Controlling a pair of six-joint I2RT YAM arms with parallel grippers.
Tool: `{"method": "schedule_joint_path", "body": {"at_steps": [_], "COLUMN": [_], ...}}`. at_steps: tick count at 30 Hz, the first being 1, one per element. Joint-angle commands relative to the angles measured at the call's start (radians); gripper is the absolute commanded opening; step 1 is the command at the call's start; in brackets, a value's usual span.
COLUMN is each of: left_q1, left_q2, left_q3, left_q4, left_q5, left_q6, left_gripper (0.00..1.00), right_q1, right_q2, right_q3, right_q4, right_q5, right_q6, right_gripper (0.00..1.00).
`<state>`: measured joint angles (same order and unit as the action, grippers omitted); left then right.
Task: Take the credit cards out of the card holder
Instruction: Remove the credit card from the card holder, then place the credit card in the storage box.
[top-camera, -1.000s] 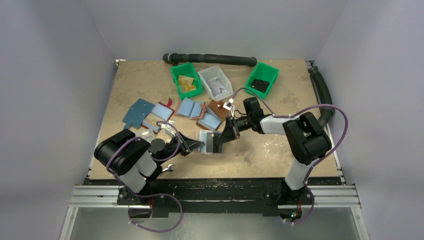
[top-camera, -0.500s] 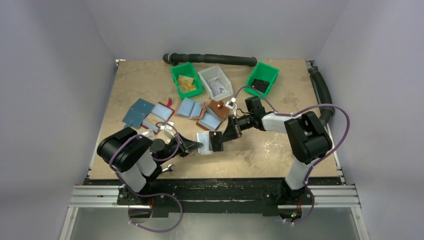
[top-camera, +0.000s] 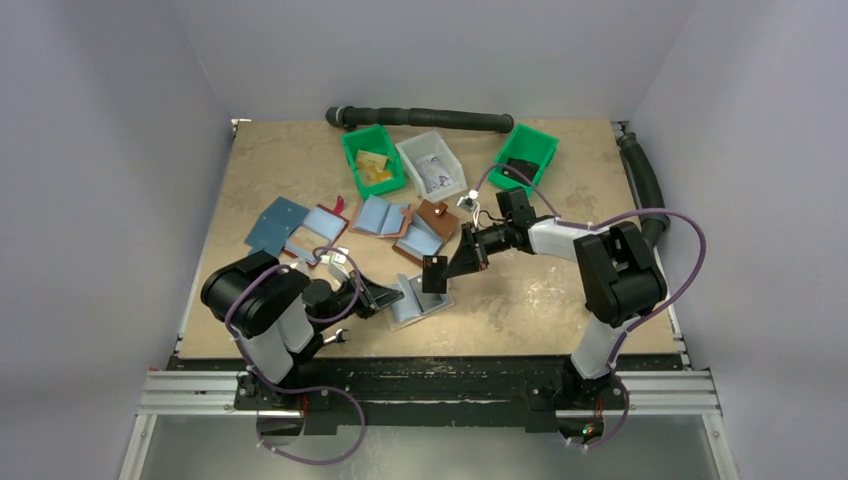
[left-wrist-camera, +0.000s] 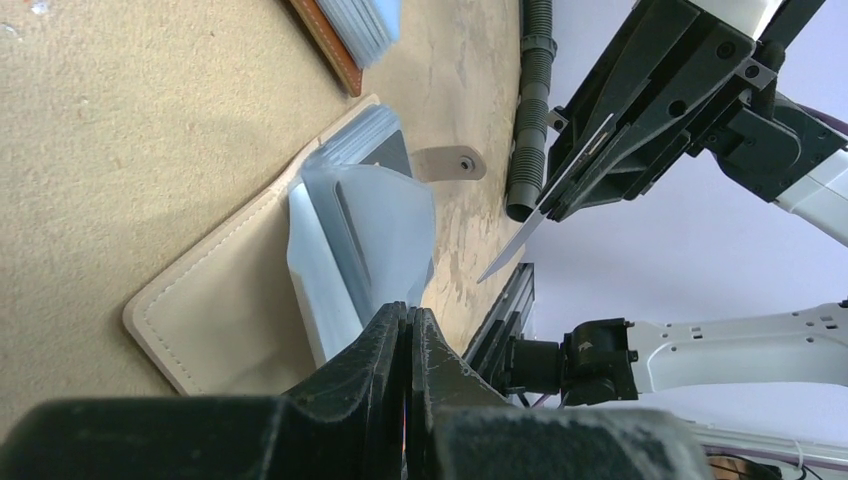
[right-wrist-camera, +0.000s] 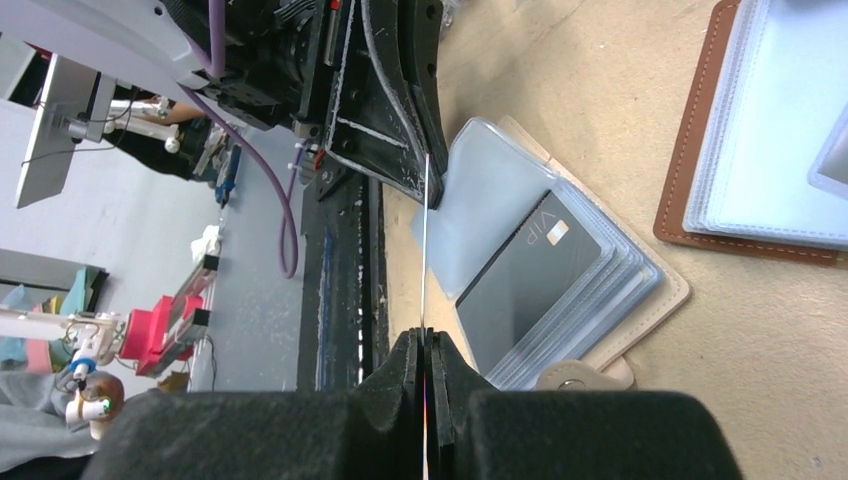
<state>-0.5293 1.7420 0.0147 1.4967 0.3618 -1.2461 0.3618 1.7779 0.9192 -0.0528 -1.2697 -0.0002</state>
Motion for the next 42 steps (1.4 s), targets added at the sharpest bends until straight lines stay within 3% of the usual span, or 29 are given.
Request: {"method": "schedule_joint_path", "body": {"at_steps": [1, 7, 13, 19, 25, 28, 30, 42], "left_q1": [0.013, 0.02, 0.022, 0.022, 0.022, 0.023, 0.023, 0.023], "left_q2": [0.014, -0.018, -0.129, -0.364, -0.693, -0.794, -0.832, -0.884], "left_q3": [-0.011, -0.012, -0.007, 0.039, 0.146, 0.179, 0.188, 0.269], "left_q4": [0.277, 0.213, 0.038, -0.34, -0.904, -1.075, -1.141, -1.313], "left_q5": [0.016, 0.016, 0.006, -0.021, -0.139, -0.211, -0.241, -0.278], "left_q6": [-0.012, -0.012, 0.025, 0.134, 0.303, 0.352, 0.367, 0.438], "left_gripper": [0.0, 0.0, 0.0, 0.04, 0.12, 0.22, 0.27, 0.28], "right_q1": [-0.023, -0.057, -0.121, -0.177, -0.248, -0.28, -0.294, -0.344], "right_q2": [-0.029, -0.059, -0.103, -0.148, -0.187, -0.205, -0.216, -0.276], "right_q3": [0.049, 0.087, 0.112, 0.133, 0.135, 0.141, 0.147, 0.213], "right_q4": [-0.065, -0.166, -0.227, -0.271, -0.277, -0.285, -0.295, -0.342], "right_q5": [-0.002, 0.015, 0.029, 0.051, 0.048, 0.055, 0.065, 0.157], "right_q6": [-0.079, -0.169, -0.233, -0.27, -0.275, -0.283, -0.292, -0.311], "right_gripper": [0.0, 0.0, 0.0, 0.0, 0.0, 0.0, 0.0, 0.0]}}
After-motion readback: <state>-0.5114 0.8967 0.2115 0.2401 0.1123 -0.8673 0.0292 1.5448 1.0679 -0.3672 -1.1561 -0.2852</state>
